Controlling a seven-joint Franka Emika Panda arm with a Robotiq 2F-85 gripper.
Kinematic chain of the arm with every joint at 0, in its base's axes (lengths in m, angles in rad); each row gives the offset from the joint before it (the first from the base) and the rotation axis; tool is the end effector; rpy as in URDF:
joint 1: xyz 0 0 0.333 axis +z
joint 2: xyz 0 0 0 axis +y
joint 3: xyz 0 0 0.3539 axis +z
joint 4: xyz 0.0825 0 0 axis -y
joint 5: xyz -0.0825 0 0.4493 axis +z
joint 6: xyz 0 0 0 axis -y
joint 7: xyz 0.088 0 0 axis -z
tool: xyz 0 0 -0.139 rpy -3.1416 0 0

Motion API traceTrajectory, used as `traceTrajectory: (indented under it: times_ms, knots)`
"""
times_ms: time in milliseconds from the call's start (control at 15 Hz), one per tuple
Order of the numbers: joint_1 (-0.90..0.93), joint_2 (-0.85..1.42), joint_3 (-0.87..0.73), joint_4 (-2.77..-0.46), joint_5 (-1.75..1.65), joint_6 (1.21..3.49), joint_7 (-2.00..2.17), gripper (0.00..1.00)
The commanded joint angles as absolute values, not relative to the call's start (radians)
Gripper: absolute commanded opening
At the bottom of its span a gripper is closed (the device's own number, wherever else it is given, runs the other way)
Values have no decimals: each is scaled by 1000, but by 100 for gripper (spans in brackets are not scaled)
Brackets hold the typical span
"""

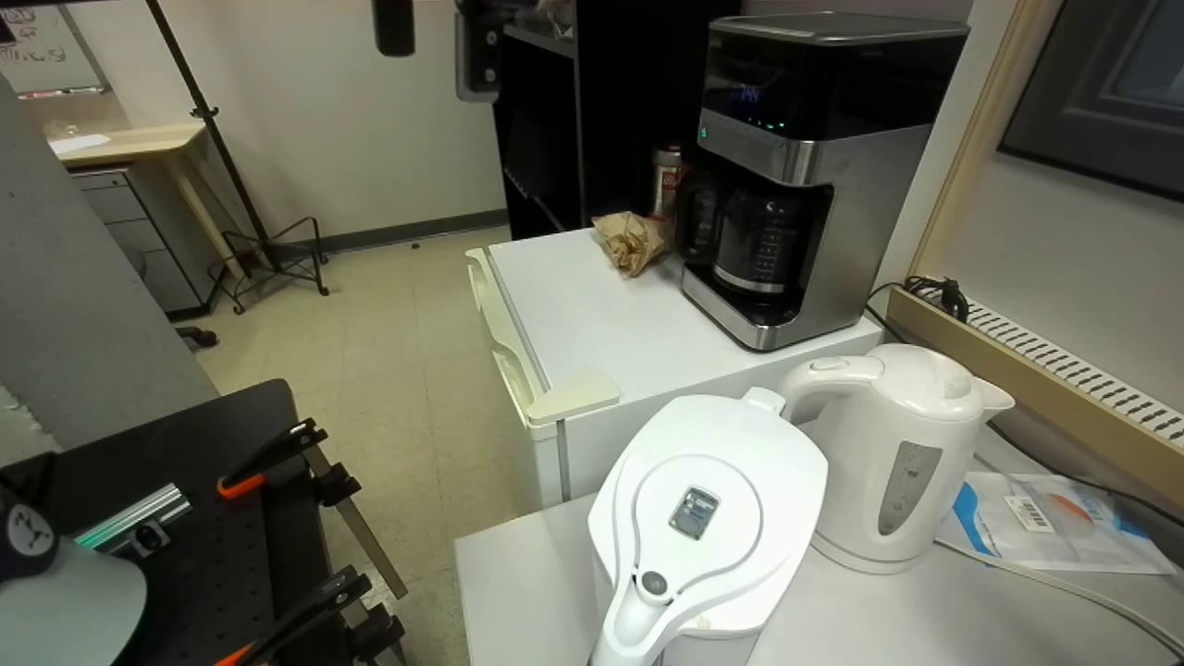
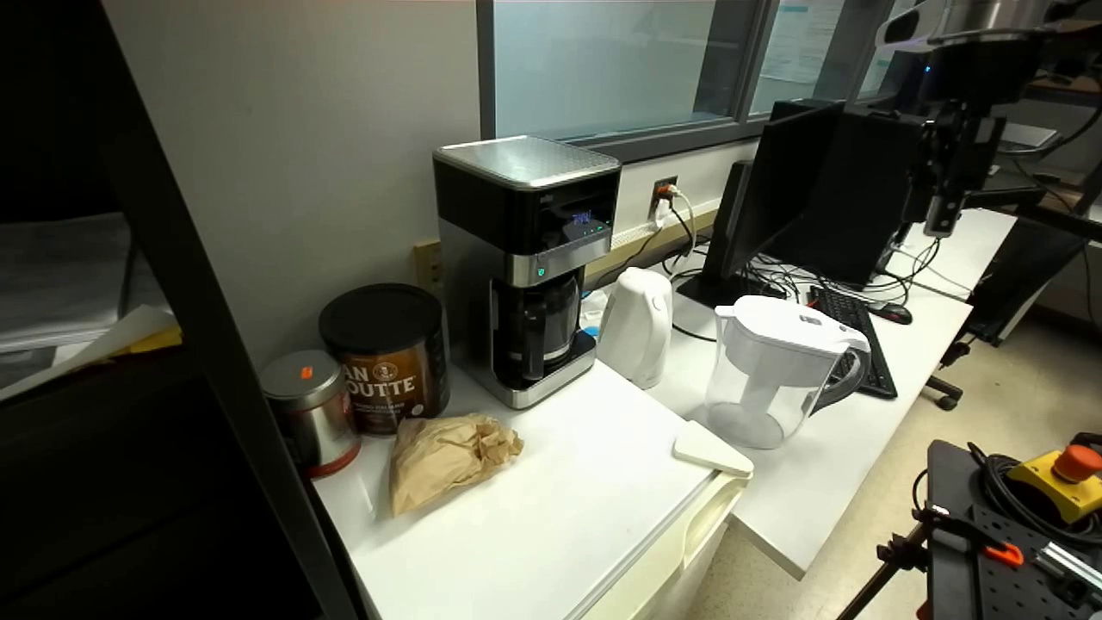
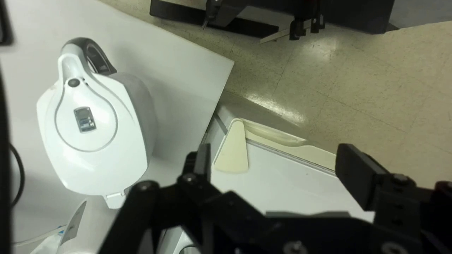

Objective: Press the upper far right button on the coffee making machine

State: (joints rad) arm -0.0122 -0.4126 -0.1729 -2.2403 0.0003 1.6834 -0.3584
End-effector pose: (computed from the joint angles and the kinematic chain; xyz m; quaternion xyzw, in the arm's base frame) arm 0.4486 -0.0893 0.5028 -0.9920 -0.0959 0.0631 0.0529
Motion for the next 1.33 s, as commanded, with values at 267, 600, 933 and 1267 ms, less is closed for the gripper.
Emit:
traceTrajectory:
  times_ms: [267, 600, 933, 1267]
  knots:
    - [-7, -341, -83, -2311, -109, 2072, -330, 29]
    - [-8, -259, -44, -2323, -166, 2331, -271, 0]
    - [-15, -136, -16, -2275, -211, 2500, -197, 0]
    - [-18, -15, -7, -2192, -277, 2620, -114, 0]
